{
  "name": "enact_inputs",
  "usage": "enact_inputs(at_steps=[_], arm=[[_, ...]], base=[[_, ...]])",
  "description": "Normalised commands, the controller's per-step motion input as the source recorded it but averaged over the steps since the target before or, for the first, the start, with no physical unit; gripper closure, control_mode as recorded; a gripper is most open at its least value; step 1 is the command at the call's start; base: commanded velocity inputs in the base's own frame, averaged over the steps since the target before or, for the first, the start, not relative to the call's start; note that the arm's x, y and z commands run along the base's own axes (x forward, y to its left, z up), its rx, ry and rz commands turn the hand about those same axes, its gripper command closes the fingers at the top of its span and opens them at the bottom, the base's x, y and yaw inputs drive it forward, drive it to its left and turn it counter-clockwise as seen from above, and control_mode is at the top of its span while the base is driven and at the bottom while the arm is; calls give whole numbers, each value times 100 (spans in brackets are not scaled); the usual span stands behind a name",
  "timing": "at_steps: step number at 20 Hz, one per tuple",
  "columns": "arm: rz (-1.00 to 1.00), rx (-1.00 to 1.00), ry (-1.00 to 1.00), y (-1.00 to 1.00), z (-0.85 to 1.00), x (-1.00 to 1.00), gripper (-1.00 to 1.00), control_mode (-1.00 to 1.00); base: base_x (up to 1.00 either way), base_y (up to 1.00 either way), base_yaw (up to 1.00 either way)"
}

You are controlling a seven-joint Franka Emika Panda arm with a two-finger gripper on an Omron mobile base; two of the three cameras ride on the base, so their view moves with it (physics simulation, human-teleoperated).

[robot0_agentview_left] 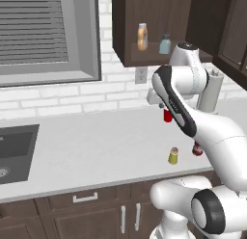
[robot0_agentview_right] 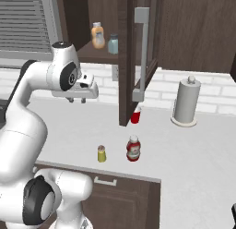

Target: Put the shaker and condiment bottle from the counter next to their counterparts in the cabinet.

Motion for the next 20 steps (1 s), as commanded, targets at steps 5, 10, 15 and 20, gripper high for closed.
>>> enact_inputs(at_steps=[5, 10, 15, 20], arm=[[-5, -6, 0, 0, -8, -1, -100, -100], [-30, -26, -5, 0, -16, 0, -100, -100], [-40, -33, -13, 0, -33, -6, -100, -100], [-55, -34, -17, 0, -70, -9, -100, -100]], base=[[0, 0, 0], [0, 0, 0], [0, 0, 0], [0, 0, 0]])
